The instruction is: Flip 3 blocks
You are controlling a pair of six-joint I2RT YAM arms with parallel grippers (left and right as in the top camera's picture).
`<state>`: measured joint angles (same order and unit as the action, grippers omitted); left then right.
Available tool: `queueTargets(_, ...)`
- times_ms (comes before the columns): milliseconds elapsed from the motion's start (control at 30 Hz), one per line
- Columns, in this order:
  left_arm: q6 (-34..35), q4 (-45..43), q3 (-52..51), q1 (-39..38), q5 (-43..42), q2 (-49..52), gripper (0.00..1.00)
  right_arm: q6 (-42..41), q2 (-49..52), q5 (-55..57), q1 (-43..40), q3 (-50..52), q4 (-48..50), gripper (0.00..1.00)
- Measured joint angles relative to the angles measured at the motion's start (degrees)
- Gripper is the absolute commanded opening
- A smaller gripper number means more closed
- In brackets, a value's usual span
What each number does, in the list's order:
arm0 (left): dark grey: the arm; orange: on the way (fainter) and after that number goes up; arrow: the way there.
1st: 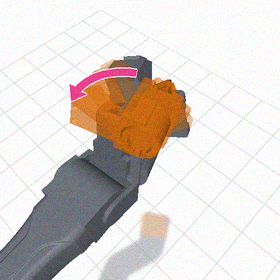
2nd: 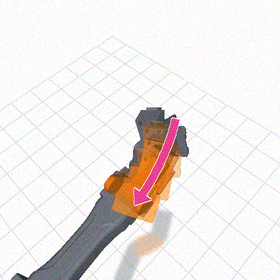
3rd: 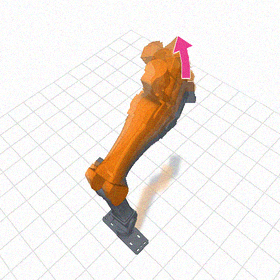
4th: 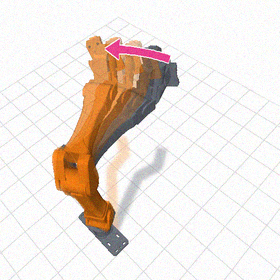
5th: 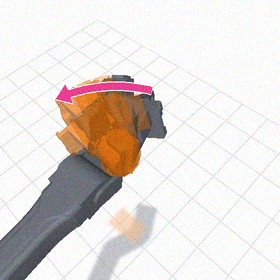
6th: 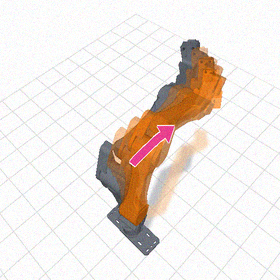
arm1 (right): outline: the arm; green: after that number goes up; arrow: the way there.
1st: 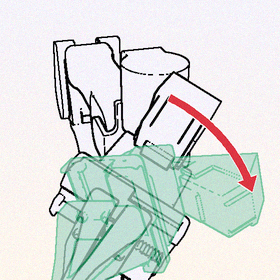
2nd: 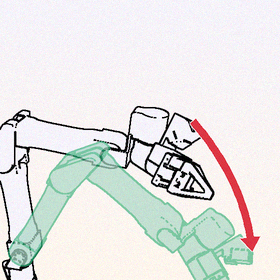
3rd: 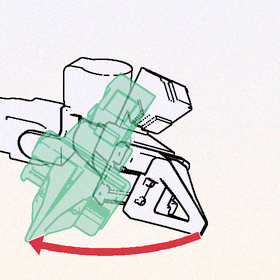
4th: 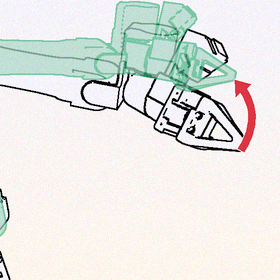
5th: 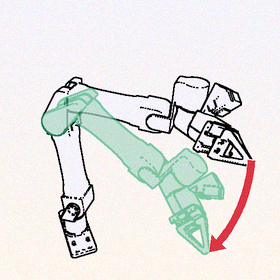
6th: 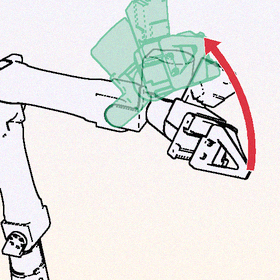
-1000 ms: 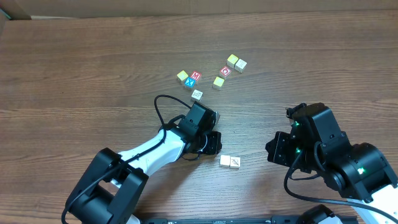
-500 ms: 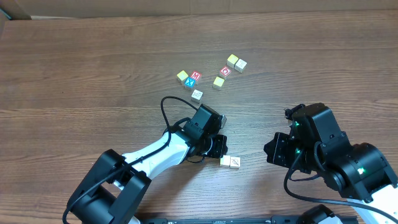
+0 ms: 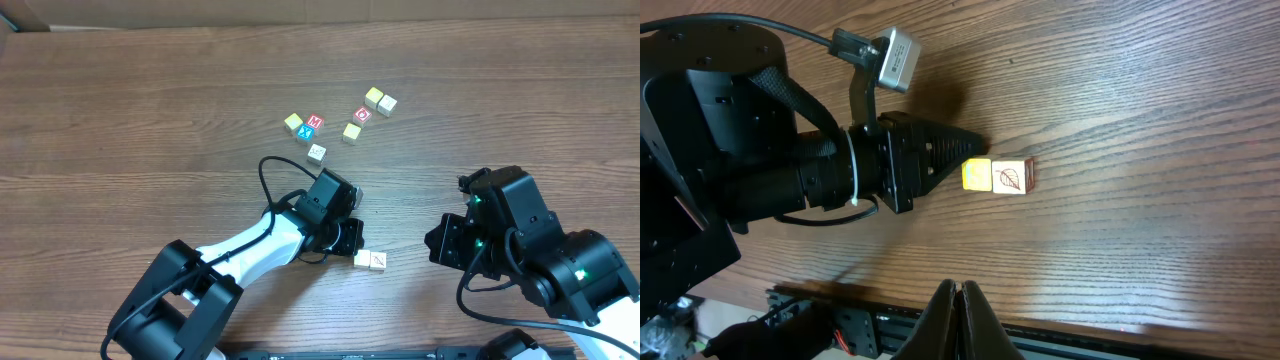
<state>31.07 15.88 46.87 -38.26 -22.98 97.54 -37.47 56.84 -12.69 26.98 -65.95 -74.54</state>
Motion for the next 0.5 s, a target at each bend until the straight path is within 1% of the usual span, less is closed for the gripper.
queueTargets(500, -0.5, 0.0, 0.0, 0.0, -1.0, 0.0, 0.04, 0.0, 0.0, 0.0, 0.0, 0.0, 0.0, 0.04)
